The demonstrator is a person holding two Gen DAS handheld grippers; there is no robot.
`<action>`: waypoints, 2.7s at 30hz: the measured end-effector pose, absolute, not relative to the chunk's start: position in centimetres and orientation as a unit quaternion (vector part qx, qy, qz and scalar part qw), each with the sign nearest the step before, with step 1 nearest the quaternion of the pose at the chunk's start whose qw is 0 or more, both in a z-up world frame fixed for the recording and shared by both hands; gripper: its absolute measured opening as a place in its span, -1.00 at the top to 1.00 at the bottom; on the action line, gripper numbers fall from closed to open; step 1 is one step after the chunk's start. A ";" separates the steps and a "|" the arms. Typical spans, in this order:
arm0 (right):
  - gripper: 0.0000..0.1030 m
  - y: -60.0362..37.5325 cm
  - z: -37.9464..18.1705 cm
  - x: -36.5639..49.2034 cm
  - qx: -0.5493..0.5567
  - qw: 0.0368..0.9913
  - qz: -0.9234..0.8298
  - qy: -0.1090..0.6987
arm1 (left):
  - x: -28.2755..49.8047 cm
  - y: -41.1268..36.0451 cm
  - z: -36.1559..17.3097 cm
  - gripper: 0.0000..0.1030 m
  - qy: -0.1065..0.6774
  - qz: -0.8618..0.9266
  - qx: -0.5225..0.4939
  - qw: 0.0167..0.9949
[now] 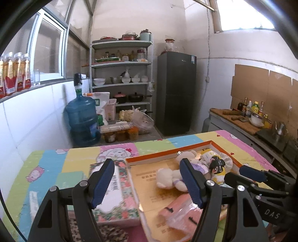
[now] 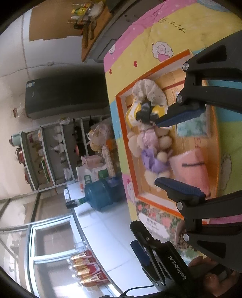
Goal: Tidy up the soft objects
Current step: 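Move both open tools from the box back to the remaining items, then grasp the bagged green ball with the left tool while the right grasps the leopard scrunchie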
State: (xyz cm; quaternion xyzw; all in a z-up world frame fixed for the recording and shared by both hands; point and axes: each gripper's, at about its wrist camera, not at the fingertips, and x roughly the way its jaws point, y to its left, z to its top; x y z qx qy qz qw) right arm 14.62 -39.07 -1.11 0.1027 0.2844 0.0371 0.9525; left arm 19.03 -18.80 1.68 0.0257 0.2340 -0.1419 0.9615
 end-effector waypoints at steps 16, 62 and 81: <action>-0.13 -32.8 2.1 10.2 0.069 0.963 0.048 0.255 | 14.4 -12.1 3.7 -0.40 0.202 -0.123 0.008 0.972; -0.28 -18.2 1.2 5.2 0.040 0.962 0.117 0.243 | 7.4 8.0 0.7 -0.40 0.197 -0.023 -0.066 0.978; -0.44 -17.6 -2.6 7.1 0.053 0.952 0.130 0.271 | 12.1 3.4 -4.6 -0.41 0.268 -0.107 -0.060 0.956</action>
